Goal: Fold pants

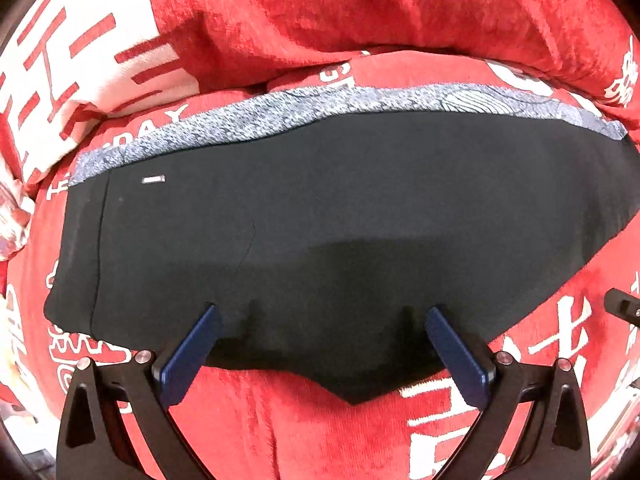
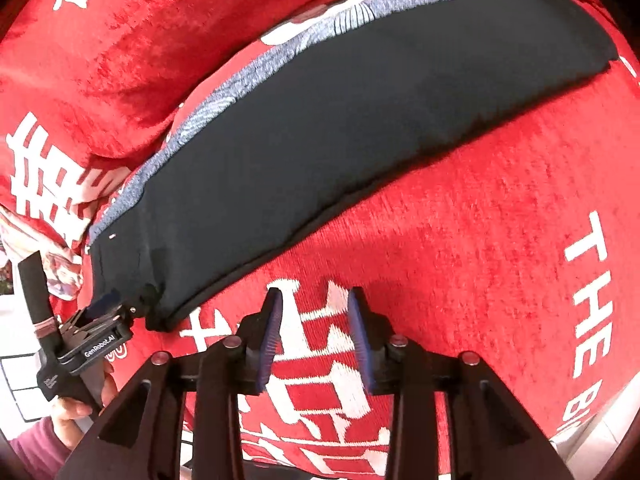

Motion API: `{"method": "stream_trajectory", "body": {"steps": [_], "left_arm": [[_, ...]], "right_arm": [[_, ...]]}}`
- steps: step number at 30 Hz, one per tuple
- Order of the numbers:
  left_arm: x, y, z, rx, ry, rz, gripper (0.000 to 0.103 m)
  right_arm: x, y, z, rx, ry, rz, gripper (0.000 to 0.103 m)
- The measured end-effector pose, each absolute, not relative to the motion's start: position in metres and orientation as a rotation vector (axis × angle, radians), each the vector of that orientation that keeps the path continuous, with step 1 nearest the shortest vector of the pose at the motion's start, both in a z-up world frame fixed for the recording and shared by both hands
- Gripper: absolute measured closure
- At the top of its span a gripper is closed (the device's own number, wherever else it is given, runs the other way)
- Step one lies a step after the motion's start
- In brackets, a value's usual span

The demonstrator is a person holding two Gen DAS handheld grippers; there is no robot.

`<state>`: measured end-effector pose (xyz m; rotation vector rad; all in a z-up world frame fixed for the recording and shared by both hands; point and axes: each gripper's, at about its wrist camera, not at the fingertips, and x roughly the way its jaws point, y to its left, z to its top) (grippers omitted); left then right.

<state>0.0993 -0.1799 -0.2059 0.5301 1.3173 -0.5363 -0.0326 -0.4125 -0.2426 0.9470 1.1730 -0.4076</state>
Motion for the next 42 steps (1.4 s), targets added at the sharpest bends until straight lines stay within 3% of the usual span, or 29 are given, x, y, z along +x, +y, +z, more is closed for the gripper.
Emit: {"method": "stream_trajectory", "body": {"steps": [8,16,18,25,33,35,42], "left_arm": [[0.152,-0.136,-0.196,0.494,1.220,-0.422,0.000],[0.231,-0.053,-0.219,0.450,1.182,-0.229,0.000],[0.237,-0.030,-0.242,0.442,1.261,-0.212,0.000],[0.225,-0.001,-0.244,0.339,1.224,-0.296,0.000],[0.211,0.001,-0.224,0.399,1.215,-0.302,0.000],[0.203,0.001,-0.211,0.382,1.236,-0.324,0.000],[0.166,-0.059,-0.178,0.430,1.259,-0.452,0.000]], "right_arm": [[0.032,-0.402,-0.217,0.847,1.157,-0.201,0.063],[0.195,-0.324,-0.192,0.632,1.176,0.146,0.063],[0.231,-0.299,-0.193,0.597,1.194,0.198,0.063],[0.305,-0.218,-0.214,0.542,1.275,0.277,0.063],[0.280,-0.210,-0.236,0.638,1.366,0.206,0.062],[0.259,-0.224,-0.237,0.682,1.374,0.165,0.049],[0.148,-0.309,-0.230,0.865,1.330,-0.052,0.039]]}}
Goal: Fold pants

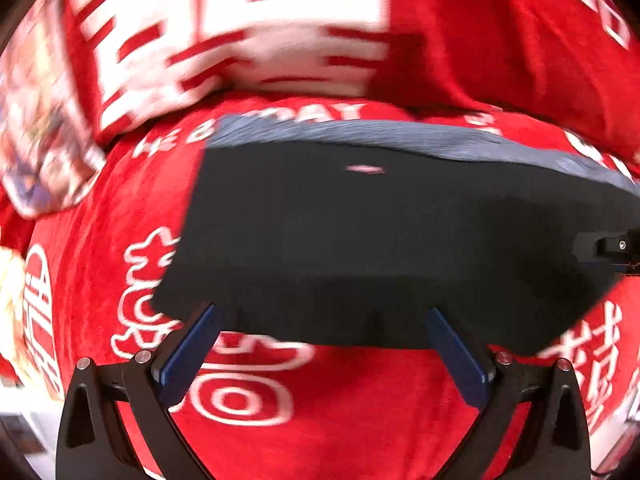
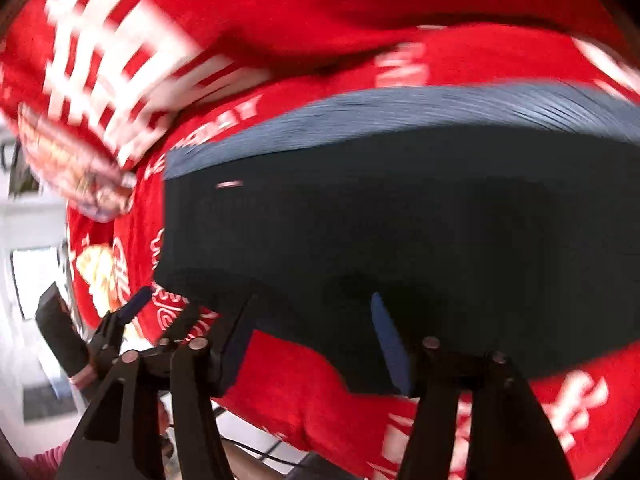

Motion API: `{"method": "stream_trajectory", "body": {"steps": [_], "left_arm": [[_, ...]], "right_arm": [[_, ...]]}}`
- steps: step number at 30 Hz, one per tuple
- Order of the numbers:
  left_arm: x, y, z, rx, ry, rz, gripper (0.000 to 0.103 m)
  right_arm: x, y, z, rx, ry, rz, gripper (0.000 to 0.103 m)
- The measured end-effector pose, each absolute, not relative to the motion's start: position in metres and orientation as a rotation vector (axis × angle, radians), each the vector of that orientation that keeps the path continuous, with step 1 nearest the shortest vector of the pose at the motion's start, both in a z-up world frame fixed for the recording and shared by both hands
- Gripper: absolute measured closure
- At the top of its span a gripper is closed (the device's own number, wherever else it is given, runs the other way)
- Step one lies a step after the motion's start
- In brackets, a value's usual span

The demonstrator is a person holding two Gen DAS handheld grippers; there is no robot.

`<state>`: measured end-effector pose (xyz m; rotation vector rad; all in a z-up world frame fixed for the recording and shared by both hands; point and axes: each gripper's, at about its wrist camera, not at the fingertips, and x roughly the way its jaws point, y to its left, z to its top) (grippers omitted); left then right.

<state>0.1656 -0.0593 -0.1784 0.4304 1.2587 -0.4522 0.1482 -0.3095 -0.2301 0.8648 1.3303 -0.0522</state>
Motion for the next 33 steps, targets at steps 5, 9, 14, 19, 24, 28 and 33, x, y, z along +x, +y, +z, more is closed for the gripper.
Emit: {"method": "stream_trajectory", "body": {"steps": [5,9,14,19,24,28,33], "left_arm": [[0.136,-0.139,-0.173,0.503,1.254,-0.559,0.000],[0.103,-0.210,-0.168,0.542,1.248,-0.634,0.000],[0.067,-0.297,-0.164,0.558,1.257,-0.688,0.000],[0.045,-0.362,-0.172,0.569,1.262,-0.698,0.000],[0.038,-0.403,-0.191,0.567,1.288,-0.649,0.000],[0.041,-0.413,-0.212,0.545,1.349,-0.585,0.000],[0.040,-0.416,-0.218,0.569,1.355,-0.564,0.000]], "right_arm": [[0.070,-0.376,-0.220,0.963,1.251,-0.194,0.039],[0.000,-0.439,-0.220,1.058,1.180,-0.315,0.039],[-0.073,-0.503,-0.220,1.136,1.098,-0.436,0.039],[-0.135,-0.571,-0.225,1.218,1.011,-0.552,0.039],[-0.168,-0.631,-0.228,1.222,0.901,-0.662,0.040],[-0.179,-0.675,-0.241,1.260,0.832,-0.737,0.048],[-0.174,-0.700,-0.252,1.270,0.808,-0.739,0.092]]}}
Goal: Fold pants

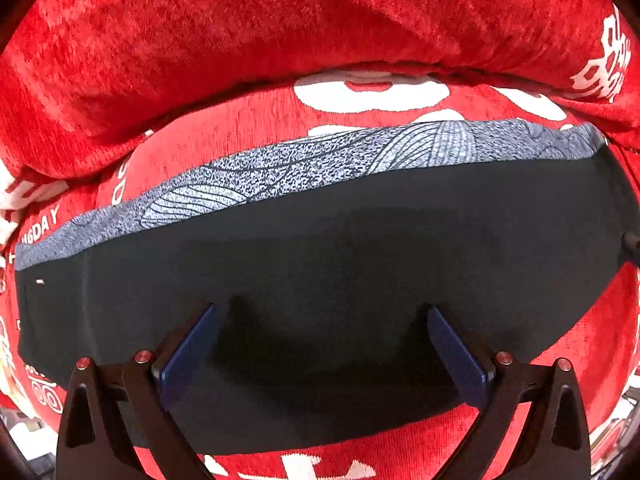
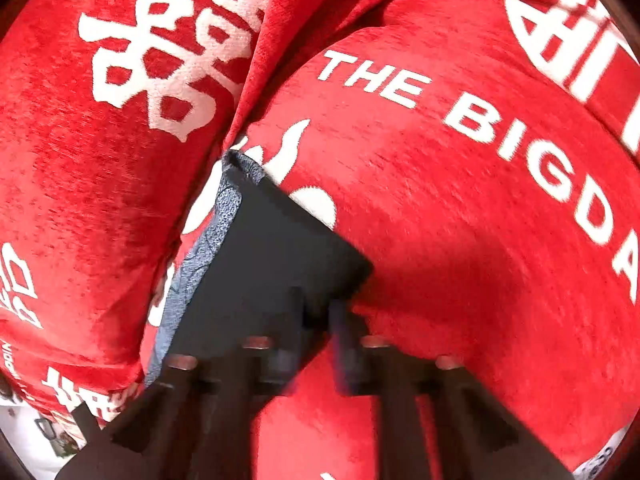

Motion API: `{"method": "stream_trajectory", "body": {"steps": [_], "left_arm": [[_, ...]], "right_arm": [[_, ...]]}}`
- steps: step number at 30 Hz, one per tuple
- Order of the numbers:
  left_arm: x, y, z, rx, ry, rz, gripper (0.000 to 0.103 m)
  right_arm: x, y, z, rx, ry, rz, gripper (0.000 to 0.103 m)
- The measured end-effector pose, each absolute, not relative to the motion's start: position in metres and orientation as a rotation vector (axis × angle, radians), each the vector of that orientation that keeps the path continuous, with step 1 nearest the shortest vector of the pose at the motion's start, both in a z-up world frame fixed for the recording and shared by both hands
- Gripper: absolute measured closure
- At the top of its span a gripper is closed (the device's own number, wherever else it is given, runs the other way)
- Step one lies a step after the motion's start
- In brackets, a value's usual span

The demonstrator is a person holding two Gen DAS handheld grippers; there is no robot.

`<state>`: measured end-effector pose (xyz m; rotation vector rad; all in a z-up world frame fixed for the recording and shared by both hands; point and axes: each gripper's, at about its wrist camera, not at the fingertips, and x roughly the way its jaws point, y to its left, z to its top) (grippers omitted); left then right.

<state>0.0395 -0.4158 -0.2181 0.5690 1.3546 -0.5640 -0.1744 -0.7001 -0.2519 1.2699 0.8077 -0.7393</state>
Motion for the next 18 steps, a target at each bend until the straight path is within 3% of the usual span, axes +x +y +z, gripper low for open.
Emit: {"method": "stream_trajectory", "body": {"steps": [3,7,9,10,14,18], "left_arm": [[0.036,-0.421,-0.221,0.613,1.336,-0.570,0.000],[0.036,-0.423,-0.227,0.623,1.359,-0.558,0.000],[0.034,-0.422,-0.227,0.629,1.352,-0.562,0.000],[0.033,-0.422,-0.227,0.637,1.344,-0.568,0.000],[0.030,-0.420,-0.229,0.638,1.331,-0.568,0.000],[0.022,-0.418,-0.235,0.623,1.320,-0.554,0.000]], "right_arm": [[-0.167,-0.704,-0.232,1.149,0.801,-0.715,0.093],[-0.165,-0.708,-0.250,1.138,0.907,-0.732,0.093],[-0.178,-0.707,-0.254,1.211,0.889,-0.749,0.088],[-0.181,-0.706,-0.251,1.214,0.891,-0.776,0.077],[-0.187,-0.692,-0.206,1.057,0.827,-0.903,0.076],[-0.138,-0.689,-0.189,0.899,0.836,-0.747,0.076]]}}
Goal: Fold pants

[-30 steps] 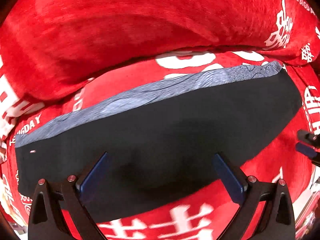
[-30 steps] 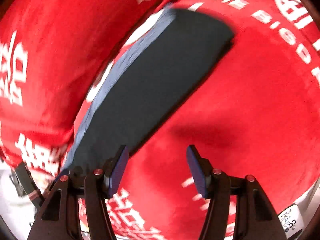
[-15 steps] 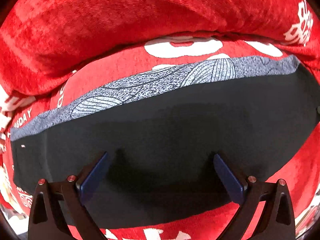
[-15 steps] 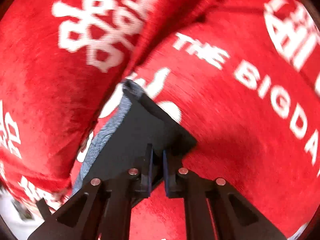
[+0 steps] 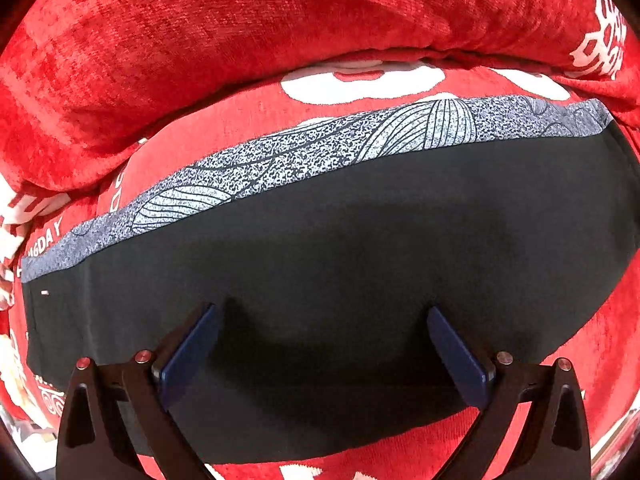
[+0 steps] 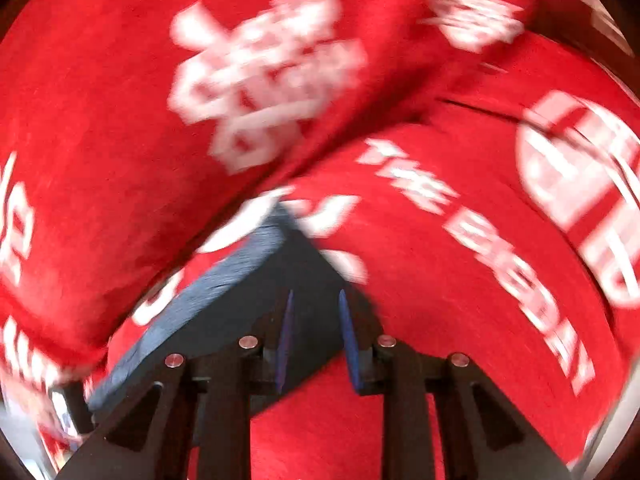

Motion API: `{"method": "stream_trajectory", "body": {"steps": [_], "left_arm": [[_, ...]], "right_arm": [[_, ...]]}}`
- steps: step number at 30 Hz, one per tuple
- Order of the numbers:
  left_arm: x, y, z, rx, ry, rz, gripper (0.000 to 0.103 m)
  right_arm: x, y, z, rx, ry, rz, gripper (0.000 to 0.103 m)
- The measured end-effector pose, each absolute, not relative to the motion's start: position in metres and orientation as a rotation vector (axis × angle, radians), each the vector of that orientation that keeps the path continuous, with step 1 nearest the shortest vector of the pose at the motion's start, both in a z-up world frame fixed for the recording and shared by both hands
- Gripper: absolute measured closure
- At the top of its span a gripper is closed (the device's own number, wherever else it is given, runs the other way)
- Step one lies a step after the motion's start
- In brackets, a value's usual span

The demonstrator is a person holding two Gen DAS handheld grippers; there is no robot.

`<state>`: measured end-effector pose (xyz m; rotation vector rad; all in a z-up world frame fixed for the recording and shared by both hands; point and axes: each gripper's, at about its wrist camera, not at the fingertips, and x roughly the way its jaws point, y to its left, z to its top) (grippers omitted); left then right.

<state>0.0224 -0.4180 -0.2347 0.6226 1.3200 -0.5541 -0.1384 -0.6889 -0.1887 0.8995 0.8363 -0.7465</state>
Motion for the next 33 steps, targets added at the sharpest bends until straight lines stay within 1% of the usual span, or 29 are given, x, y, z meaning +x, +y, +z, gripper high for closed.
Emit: {"method": "stream_trajectory", "body": {"steps": [3,6,8,9,10,11,13,14,18,22,25,30,33], "left_arm": [[0.021,-0.416,-0.235,0.616,1.328,-0.551,0.000],[0.030,-0.416,-0.235,0.609,1.350,-0.552,0.000],[0.032,-0.415,-0.237,0.605,1.357,-0.556,0.000],[0.033,-0.414,-0.237,0.604,1.357,-0.556,0.000],[0.033,-0.414,-0.238,0.603,1.355,-0.554,0.000],[0.034,-0.414,-0.238,0.602,1.354,-0.552,0.000],[0.035,-0.415,-0.239,0.607,1.351,-0.547,0.000],[0.036,-0.415,-0.239,0.611,1.350,-0.544,0.000],[0.036,-0.420,-0.240,0.633,1.341,-0.545,0.000],[0.036,-0.424,-0.241,0.644,1.340,-0.544,0.000],[0.033,-0.428,-0.239,0.650,1.332,-0.542,0.000],[0.022,-0.430,-0.233,0.643,1.328,-0.540,0.000],[0.023,-0.427,-0.234,0.637,1.321,-0.542,0.000]], "right_arm": [[-0.091,-0.695,-0.212,0.893,0.918,-0.655,0.076],[-0.081,-0.703,-0.241,0.937,0.989,-0.724,0.077],[-0.100,-0.708,-0.247,1.033,0.930,-0.736,0.077],[-0.110,-0.707,-0.241,1.034,0.917,-0.760,0.077],[-0.116,-0.707,-0.237,1.026,0.908,-0.765,0.075],[-0.124,-0.704,-0.232,1.028,0.895,-0.757,0.072],[-0.137,-0.701,-0.229,1.079,0.875,-0.701,0.059],[-0.146,-0.698,-0.231,1.124,0.870,-0.664,0.058],[-0.174,-0.680,-0.245,1.288,0.822,-0.583,0.057],[-0.183,-0.665,-0.260,1.377,0.754,-0.544,0.054],[-0.174,-0.662,-0.270,1.393,0.723,-0.513,0.052],[-0.172,-0.669,-0.280,1.406,0.682,-0.502,0.052],[-0.175,-0.671,-0.285,1.432,0.608,-0.501,0.051]]}}
